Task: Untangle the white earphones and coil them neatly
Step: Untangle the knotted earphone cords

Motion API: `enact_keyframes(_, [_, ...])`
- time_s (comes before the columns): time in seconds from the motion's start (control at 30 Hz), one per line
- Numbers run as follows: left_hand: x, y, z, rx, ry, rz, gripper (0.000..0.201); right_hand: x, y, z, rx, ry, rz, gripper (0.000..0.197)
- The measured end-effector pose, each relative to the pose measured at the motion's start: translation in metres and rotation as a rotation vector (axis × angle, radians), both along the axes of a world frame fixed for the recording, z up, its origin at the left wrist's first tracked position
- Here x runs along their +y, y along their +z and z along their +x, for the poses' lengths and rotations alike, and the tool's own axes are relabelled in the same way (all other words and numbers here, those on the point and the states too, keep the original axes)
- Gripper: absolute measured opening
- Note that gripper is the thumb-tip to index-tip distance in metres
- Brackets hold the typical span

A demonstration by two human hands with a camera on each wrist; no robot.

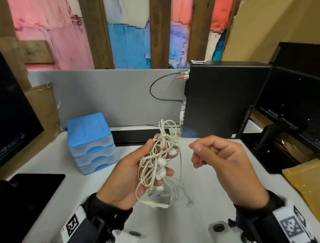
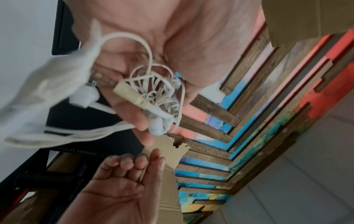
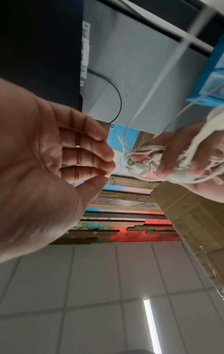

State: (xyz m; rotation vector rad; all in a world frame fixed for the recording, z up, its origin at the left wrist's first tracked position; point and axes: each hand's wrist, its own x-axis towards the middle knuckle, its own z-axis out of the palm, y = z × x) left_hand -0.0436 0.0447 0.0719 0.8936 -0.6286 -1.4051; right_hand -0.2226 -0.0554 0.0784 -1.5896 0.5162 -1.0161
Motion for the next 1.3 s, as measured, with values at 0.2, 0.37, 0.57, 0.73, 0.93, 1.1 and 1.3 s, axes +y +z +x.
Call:
enact_keyframes(0.2, [-0.006,0.009,0.013,0.025,0.064,-0.005,0.043,0.016,0.001,0.012,0.012,0.097,-0.050,0.012])
enact_keyframes(0.37, [0.000,0.002,0.013,-0.094,0.086,-0.007,0.041,0.028,-0.004,0.023,0.096,0.083,-0.020,0.014])
enact_keyframes(0.57, [0.007,-0.005,0.004,-0.067,0.119,-0.073,0.042,0.040,-0.015,0.032,0.157,0.082,-0.023,0.010])
enact_keyframes(0.73, [0.006,-0.006,0.012,-0.056,0.157,-0.112,0.046,0.034,-0.010,0.023,0.064,0.091,0.045,0.005])
enact_keyframes(0.93, [0.000,-0.008,0.002,-0.131,0.197,-0.123,0.037,0.023,-0.011,0.015,-0.044,0.055,0.193,0.013])
enact_keyframes(1.1, [0.001,-0.007,0.001,-0.082,0.183,-0.158,0.036,0.022,-0.003,0.010,-0.097,0.078,0.244,0.013])
enact_keyframes(1.3, [0.005,-0.002,0.000,0.039,0.011,-0.206,0.057,0.026,-0.002,0.010,-0.121,-0.012,0.122,0.025])
